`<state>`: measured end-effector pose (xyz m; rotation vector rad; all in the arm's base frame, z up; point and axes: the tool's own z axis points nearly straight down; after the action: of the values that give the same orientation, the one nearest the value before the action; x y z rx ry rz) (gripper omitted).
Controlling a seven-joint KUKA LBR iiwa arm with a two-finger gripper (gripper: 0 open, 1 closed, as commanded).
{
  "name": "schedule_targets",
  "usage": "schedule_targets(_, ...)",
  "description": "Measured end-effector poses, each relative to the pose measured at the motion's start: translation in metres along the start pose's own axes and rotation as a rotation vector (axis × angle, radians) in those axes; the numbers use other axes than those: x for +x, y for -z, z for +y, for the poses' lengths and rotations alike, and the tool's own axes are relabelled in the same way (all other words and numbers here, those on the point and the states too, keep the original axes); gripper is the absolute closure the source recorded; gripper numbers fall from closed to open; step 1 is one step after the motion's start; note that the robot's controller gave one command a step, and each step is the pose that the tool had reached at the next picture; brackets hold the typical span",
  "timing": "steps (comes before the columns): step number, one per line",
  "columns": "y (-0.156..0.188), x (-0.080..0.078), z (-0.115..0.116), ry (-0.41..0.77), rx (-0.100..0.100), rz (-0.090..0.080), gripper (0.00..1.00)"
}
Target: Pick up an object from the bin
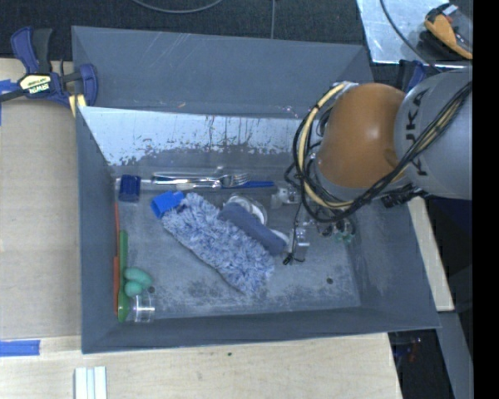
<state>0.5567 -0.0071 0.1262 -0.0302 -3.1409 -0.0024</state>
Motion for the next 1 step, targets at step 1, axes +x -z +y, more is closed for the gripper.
schedule_targets(1, -0.0025, 0.0243, 0.0077, 0.017, 0.004, -0.018, 1.0)
